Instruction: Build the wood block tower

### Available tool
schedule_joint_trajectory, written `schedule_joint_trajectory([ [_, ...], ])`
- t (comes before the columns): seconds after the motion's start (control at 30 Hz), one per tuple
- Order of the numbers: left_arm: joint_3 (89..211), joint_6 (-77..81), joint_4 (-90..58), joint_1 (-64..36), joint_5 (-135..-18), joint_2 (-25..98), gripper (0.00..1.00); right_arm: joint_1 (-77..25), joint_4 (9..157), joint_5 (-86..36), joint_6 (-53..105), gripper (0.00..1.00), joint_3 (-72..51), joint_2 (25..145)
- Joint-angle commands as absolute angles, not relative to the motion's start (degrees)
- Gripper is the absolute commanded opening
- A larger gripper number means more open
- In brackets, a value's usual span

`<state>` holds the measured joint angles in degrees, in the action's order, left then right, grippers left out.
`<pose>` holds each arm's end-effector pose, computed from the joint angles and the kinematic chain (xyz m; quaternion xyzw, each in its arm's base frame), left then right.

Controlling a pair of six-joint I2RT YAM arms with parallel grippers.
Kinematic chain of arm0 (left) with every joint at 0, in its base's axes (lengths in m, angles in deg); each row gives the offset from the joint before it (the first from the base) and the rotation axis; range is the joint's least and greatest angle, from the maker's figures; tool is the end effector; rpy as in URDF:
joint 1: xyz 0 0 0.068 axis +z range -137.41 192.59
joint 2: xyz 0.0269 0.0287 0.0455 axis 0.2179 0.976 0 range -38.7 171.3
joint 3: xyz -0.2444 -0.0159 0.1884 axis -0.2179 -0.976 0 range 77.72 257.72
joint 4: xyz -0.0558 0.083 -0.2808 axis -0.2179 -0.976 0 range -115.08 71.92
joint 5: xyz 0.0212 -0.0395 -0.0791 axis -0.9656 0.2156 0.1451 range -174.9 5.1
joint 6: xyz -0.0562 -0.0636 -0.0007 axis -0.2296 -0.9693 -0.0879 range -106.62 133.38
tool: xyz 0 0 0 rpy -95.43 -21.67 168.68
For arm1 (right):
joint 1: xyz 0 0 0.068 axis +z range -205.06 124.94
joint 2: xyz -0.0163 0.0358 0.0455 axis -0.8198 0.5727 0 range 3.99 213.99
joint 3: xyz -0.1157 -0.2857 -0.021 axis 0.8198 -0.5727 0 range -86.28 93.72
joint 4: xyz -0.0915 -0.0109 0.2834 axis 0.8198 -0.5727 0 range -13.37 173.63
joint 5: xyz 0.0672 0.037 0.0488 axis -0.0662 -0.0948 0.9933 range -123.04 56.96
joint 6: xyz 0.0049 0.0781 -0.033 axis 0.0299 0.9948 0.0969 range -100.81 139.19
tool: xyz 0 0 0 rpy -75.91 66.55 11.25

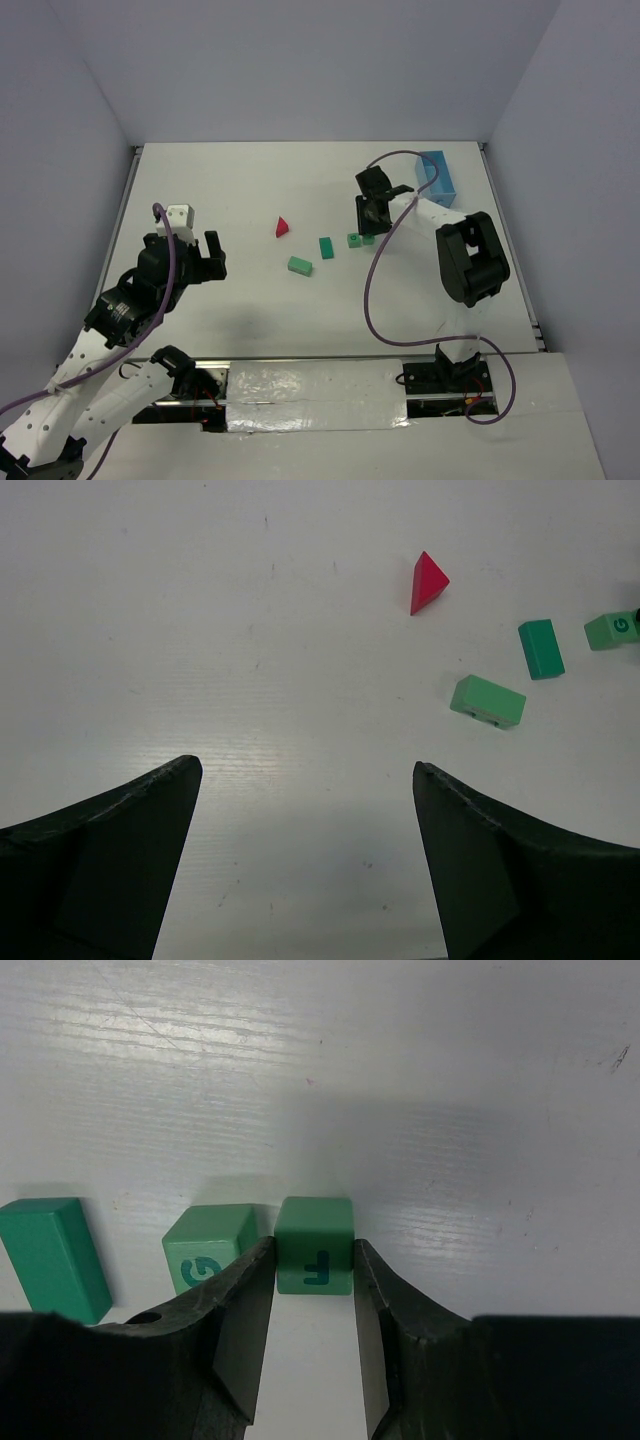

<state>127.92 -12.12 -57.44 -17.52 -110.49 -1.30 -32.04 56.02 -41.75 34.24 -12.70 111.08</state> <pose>0.1637 -0.0576 0.3547 -0.0830 0.8335 -0.0725 0.5414 0.4182 0.1654 0.1654 -0.0482 0.9646 0.0116 0.2590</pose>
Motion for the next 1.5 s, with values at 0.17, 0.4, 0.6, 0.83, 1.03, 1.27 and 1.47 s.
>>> schedule_joint_trajectory([
  [0.17,127.47,-11.14,-55.26,-17.74,-110.13,-1.53,1.00,-32.39,56.03,-41.74,33.87,0.49,-12.81,107.88],
  [0.4,127.47,-11.05,-55.26,-17.73,-110.04,-1.35,1.00,-32.65,54.19,-42.09,34.13,0.52,-10.17,106.91],
  [0.6,127.47,-11.05,-55.17,-17.73,-109.95,-1.44,0.99,-33.09,53.75,-41.92,34.48,0.62,-10.25,103.66],
  [0.83,127.47,-10.97,-55.09,-17.82,-109.86,-1.53,1.00,-31.87,55.24,-38.32,34.39,1.00,-12.81,101.98],
  [1.03,127.38,-10.88,-55.17,-17.73,-109.69,-1.26,0.99,-30.02,53.58,-41.39,35.62,1.00,-10.53,105.06],
  [1.27,127.38,-10.70,-55.09,-17.74,-109.43,-1.17,1.00,-28.52,50.41,-44.47,36.33,1.00,-7.18,109.72],
  [1.47,127.38,-10.53,-55.00,-17.73,-108.90,-0.82,0.99,-28.61,51.02,-43.15,35.71,1.00,-7.36,111.03],
])
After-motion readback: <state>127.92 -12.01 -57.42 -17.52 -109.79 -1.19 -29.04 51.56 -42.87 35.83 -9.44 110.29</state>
